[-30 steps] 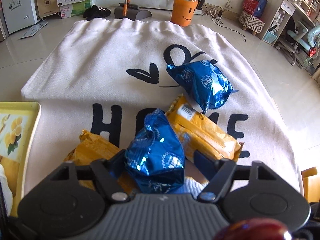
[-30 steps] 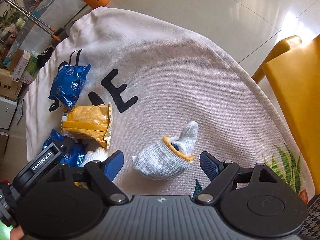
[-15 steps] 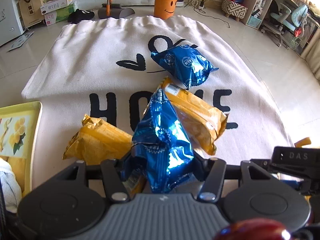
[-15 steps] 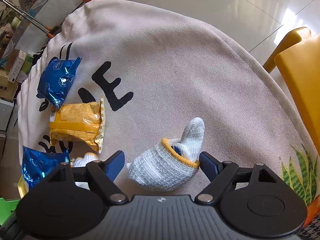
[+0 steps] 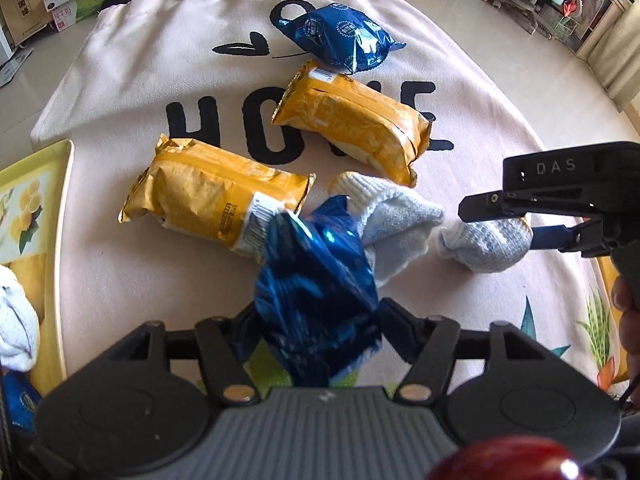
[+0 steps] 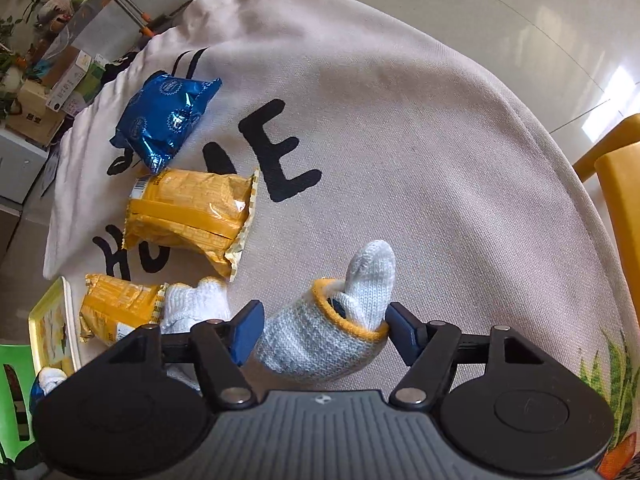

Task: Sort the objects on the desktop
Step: 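Grasp another blue foil packet with the left tool while the right tool grasps a white glove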

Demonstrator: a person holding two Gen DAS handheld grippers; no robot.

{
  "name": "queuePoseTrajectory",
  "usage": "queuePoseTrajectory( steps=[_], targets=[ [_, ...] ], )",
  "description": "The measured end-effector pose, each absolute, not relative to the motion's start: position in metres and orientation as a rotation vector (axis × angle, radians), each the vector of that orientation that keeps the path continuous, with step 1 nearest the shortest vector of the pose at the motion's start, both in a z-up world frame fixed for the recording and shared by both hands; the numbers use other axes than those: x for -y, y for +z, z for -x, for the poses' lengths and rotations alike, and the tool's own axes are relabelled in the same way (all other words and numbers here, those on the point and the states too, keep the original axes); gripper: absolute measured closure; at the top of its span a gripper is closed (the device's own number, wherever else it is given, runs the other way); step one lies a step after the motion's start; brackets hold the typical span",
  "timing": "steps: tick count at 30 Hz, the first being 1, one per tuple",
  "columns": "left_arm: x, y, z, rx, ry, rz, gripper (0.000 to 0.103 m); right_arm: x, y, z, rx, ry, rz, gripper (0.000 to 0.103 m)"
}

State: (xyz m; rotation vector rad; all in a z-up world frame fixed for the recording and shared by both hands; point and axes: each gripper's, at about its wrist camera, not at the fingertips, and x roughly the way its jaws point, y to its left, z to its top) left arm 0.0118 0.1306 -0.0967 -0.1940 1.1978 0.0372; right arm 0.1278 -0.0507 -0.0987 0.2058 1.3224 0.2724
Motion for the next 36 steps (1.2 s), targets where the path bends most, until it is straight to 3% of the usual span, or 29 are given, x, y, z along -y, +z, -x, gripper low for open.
queuePoseTrajectory(
  steps=[2,5,36],
  targets=[
    [-0.129,-0.098,-0.012,-1.204,0.059,0.187,0.004,0.050,-0.099,-0.129,-1.333,0.272,-0.212,0.028],
    [-0.130,-0.101,-0.012,-1.206,0.060,0.203,0.004,0.052,-0.102,-0.129,-1.360,0.260,-0.236,0.019],
    [-0.123,-0.134,-0.029,-1.230,0.171,0.099,0.000,0.031,-0.114,-0.129,-1.342,0.211,-0.071,0.012]
  ],
)
